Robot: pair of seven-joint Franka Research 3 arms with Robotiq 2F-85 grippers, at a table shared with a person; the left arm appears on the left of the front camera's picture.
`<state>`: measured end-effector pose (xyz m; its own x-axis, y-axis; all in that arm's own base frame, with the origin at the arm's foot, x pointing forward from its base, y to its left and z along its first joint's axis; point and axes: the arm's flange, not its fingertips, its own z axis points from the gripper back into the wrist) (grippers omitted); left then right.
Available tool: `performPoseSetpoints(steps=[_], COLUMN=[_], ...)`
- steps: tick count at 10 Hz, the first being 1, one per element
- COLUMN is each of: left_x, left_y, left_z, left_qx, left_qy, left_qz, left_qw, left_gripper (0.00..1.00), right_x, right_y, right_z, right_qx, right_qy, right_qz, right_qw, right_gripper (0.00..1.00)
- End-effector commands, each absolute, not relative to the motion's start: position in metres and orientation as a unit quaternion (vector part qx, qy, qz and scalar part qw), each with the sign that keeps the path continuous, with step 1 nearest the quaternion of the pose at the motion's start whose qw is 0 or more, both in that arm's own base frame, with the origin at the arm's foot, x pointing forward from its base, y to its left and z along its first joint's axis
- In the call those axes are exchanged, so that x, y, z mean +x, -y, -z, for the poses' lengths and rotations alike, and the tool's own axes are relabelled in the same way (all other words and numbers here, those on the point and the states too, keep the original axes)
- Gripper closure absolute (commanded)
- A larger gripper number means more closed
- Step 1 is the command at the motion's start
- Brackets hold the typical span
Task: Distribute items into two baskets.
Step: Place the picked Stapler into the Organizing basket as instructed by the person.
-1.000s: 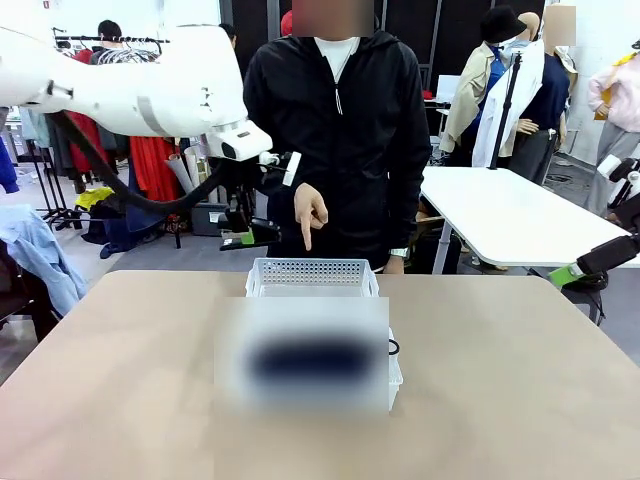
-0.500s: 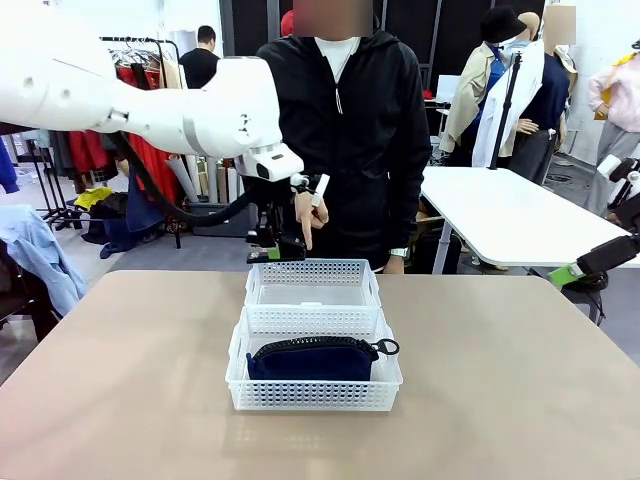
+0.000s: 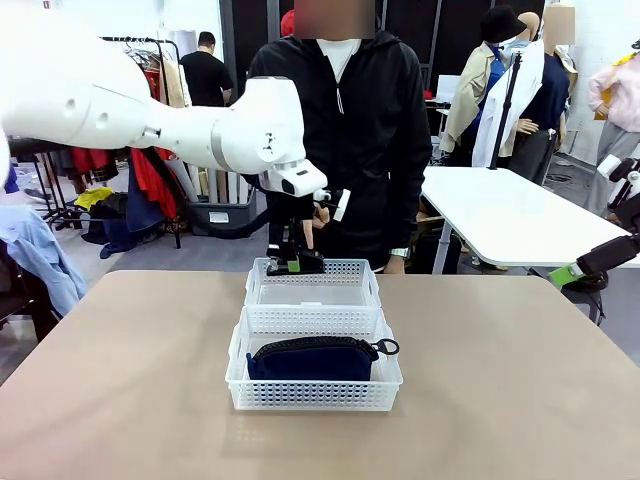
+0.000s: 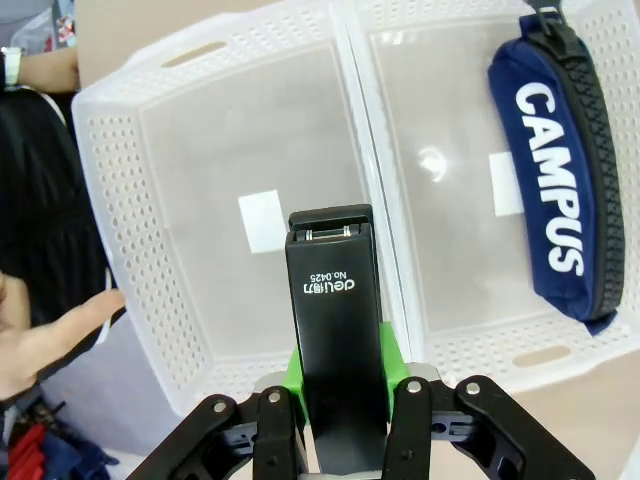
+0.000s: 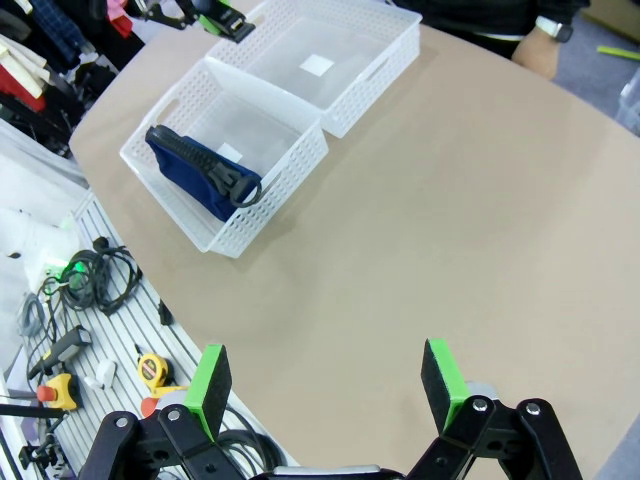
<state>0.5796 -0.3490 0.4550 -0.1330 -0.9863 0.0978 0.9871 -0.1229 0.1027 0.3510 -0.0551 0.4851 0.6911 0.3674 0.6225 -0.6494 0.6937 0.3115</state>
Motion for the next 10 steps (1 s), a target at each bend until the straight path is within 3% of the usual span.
performPoseSetpoints(steps=[1, 5, 10], left_x=[0.597, 0.626, 0.619], left_y=[0.367, 0.391, 0.414], left_z=[-0.445, -0.401, -0.361], left_qx=[0.001, -0.006, 0.004], left_qy=[0.071, 0.051, 0.033], left_qz=[0.743, 0.735, 0.747], left_qw=[0.665, 0.676, 0.664], left_gripper=[1.00, 1.00, 1.00], right_x=[0.351, 0.351, 0.351], right_y=[0.055, 0.055, 0.055], right_z=[-0.486, -0.486, -0.486], right_qx=[0.267, 0.267, 0.267], right_qy=[0.267, 0.267, 0.267], right_qz=[-0.290, -0.290, -0.290], right_qw=[0.879, 0.879, 0.879], right_gripper=[0.00, 0.00, 0.00])
